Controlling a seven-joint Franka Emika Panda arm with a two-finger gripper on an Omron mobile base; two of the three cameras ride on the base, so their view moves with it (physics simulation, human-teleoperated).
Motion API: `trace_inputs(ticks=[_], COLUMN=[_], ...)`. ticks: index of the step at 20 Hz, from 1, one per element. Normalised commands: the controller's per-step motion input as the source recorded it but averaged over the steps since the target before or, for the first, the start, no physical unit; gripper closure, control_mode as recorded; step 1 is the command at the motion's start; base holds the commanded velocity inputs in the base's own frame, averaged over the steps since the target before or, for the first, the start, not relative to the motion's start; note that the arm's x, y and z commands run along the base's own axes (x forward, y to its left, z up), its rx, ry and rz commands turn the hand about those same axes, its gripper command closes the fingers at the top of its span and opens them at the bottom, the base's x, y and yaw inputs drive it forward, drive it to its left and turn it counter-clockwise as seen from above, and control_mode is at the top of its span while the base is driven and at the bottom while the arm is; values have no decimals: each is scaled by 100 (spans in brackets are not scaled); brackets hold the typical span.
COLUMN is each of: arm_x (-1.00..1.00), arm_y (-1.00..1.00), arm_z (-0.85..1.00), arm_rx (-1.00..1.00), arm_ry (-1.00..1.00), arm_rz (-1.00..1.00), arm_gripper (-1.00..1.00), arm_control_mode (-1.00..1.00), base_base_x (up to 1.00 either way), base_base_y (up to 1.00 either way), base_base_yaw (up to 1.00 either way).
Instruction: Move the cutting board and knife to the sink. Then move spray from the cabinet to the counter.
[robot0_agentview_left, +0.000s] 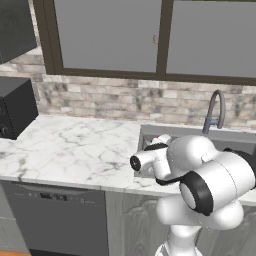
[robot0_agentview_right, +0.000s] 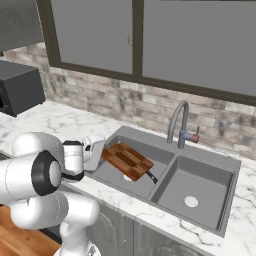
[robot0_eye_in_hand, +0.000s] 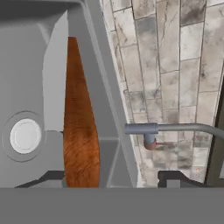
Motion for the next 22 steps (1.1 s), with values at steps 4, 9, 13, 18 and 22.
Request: trace_inputs(ticks=[4,9,13,18,22], arm_x=[0,0,0,-12,-42], arm_y=[45,38,26,11,0], arm_z=[-11,-7,-11,-7,46], arm_rx=[0,0,0,0,0], arm_ry=[10,13,13,9,0], arm_rz=[0,0,0,0,0], arm_gripper=[-100,-100,-100,-100,-100], arm_control_mode=[-100,-100,-100,-100,-100], base_base_x=[0,0,0,0,0], base_base_y=[0,0,0,0,0], base_base_yaw=[0,0,0,0,0])
